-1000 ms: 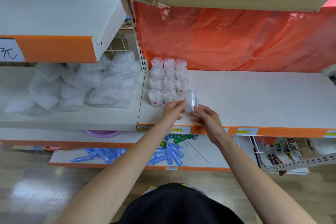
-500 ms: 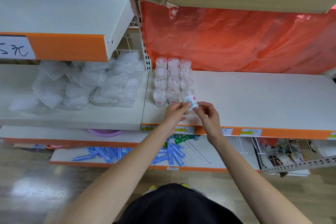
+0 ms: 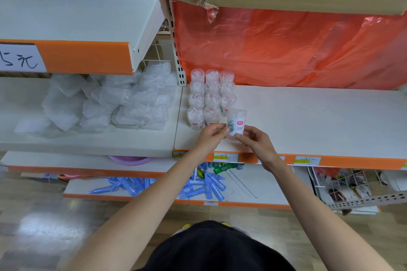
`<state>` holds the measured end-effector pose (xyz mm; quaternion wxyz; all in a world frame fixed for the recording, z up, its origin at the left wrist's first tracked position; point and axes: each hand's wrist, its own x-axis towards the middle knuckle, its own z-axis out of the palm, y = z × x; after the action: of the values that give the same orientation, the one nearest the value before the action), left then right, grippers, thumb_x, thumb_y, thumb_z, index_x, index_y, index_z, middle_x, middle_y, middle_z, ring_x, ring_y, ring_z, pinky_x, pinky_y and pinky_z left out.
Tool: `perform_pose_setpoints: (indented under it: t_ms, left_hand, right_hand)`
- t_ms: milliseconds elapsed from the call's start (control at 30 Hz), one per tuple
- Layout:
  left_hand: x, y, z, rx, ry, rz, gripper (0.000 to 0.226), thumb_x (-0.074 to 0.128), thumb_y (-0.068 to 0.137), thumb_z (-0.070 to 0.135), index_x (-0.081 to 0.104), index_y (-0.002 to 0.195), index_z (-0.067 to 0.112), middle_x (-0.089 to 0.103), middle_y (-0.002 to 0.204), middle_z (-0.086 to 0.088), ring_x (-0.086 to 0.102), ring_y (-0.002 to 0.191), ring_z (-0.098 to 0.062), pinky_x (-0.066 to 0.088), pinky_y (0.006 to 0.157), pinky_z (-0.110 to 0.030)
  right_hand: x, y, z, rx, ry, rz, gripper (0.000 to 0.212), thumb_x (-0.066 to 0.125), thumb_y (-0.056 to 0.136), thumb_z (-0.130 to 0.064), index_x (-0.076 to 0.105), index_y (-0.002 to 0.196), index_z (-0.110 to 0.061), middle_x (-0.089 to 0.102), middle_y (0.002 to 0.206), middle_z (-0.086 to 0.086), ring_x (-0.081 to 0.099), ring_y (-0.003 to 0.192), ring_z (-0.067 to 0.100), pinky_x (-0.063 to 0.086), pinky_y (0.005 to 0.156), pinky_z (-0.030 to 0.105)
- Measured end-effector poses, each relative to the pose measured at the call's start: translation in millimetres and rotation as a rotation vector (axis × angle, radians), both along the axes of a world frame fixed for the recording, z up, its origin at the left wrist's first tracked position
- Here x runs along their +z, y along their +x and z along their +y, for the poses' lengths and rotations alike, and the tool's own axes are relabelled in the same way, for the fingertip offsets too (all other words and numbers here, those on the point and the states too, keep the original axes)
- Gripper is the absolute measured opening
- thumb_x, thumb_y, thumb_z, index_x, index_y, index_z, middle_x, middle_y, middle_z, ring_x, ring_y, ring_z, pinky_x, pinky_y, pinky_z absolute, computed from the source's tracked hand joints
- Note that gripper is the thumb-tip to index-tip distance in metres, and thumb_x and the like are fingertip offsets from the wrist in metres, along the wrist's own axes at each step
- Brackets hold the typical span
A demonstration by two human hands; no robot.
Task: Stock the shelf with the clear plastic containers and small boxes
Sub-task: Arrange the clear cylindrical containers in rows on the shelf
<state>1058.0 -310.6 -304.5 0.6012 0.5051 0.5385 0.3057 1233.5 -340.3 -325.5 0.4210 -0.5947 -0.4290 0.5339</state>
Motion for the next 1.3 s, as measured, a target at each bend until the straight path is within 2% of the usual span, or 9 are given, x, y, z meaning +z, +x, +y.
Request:
perform_pose_setpoints:
  t_ms: [100, 200, 300, 367, 433, 567, 700, 967, 1300]
  left_hand:
    - [-13, -15, -5, -0.050, 0.182, 0.286, 0.040, 0.062, 0.094, 0.033, 0.061, 0.129, 0.016, 0.064, 0.125, 0.000, 0.057, 0.113, -0.010, 0.041, 0.093, -0.021]
    - [-33, -40, -10, -0.227, 0.416, 0.640, 0.044, 0.064, 0.090, 0.045, 0.063, 0.128, 0.021, 0.058, 0.136, 0.003, 0.047, 0.128, -0.014, 0.030, 0.108, -0.027]
    - [-47, -58, -13, -0.364, 0.467, 0.825, 0.048, 0.059, 0.091, 0.052, 0.059, 0.132, 0.028, 0.044, 0.149, 0.007, 0.031, 0.142, -0.016, 0.013, 0.115, -0.034]
    - [-52, -64, -14, -0.391, 0.467, 0.897, 0.046, 0.055, 0.093, 0.052, 0.056, 0.134, 0.033, 0.039, 0.152, 0.011, 0.025, 0.145, -0.016, 0.008, 0.118, -0.044]
    - [-55, -66, -15, -0.390, 0.458, 0.907, 0.043, 0.053, 0.095, 0.048, 0.053, 0.136, 0.036, 0.037, 0.153, 0.013, 0.021, 0.146, -0.014, 0.006, 0.118, -0.046]
    - [-57, -65, -14, -0.384, 0.451, 0.897, 0.040, 0.053, 0.097, 0.043, 0.053, 0.136, 0.036, 0.037, 0.152, 0.014, 0.020, 0.147, -0.013, 0.006, 0.118, -0.046]
    - [-58, -65, -12, -0.387, 0.439, 0.885, 0.040, 0.053, 0.096, 0.044, 0.054, 0.136, 0.036, 0.038, 0.152, 0.014, 0.021, 0.146, -0.013, 0.007, 0.117, -0.045]
    - [-57, -66, -14, -0.389, 0.462, 0.892, 0.040, 0.052, 0.097, 0.043, 0.054, 0.136, 0.035, 0.038, 0.152, 0.012, 0.021, 0.146, -0.013, 0.008, 0.118, -0.046]
    - [-50, -65, -17, -0.379, 0.457, 0.904, 0.041, 0.053, 0.096, 0.045, 0.055, 0.135, 0.035, 0.040, 0.151, 0.013, 0.023, 0.145, -0.012, 0.012, 0.118, -0.045]
  right_hand:
    - [-11, 3, 11, -0.082, 0.005, -0.091, 0.039, 0.080, 0.082, -0.021, 0.066, 0.118, -0.014, 0.072, 0.107, 0.006, 0.068, 0.099, 0.015, 0.053, 0.089, 0.026]
    - [-20, 2, 25, -0.091, 0.025, -0.279, 0.047, 0.084, 0.076, -0.025, 0.066, 0.117, -0.013, 0.072, 0.100, 0.003, 0.065, 0.086, 0.009, 0.053, 0.084, 0.022]
    - [-21, -2, 36, -0.078, 0.039, -0.372, 0.044, 0.085, 0.075, -0.025, 0.063, 0.113, -0.017, 0.069, 0.093, -0.004, 0.062, 0.078, 0.000, 0.047, 0.071, 0.006]
    - [-24, -6, 41, -0.052, 0.042, -0.393, 0.046, 0.086, 0.073, -0.027, 0.063, 0.113, -0.019, 0.068, 0.093, -0.007, 0.063, 0.079, 0.002, 0.047, 0.069, 0.007]
    - [-29, -8, 44, -0.043, 0.043, -0.421, 0.049, 0.086, 0.073, -0.031, 0.062, 0.115, -0.019, 0.069, 0.096, -0.006, 0.064, 0.082, 0.009, 0.052, 0.074, 0.017]
    - [-33, -14, 47, -0.035, 0.026, -0.481, 0.049, 0.083, 0.075, -0.036, 0.057, 0.115, -0.023, 0.064, 0.097, -0.008, 0.060, 0.080, 0.009, 0.044, 0.065, 0.014]
    - [-38, -16, 51, -0.049, 0.036, -0.528, 0.051, 0.080, 0.075, -0.041, 0.056, 0.117, -0.026, 0.063, 0.105, -0.008, 0.060, 0.087, 0.012, 0.050, 0.076, 0.029]
    - [-39, -19, 52, -0.031, 0.031, -0.633, 0.053, 0.076, 0.080, -0.045, 0.053, 0.124, -0.026, 0.054, 0.112, -0.012, 0.055, 0.096, 0.010, 0.043, 0.079, 0.029]
    - [-36, -17, 55, 0.024, 0.016, -0.690, 0.057, 0.075, 0.082, -0.045, 0.054, 0.127, -0.018, 0.052, 0.124, 0.000, 0.056, 0.102, 0.016, 0.044, 0.081, 0.031]
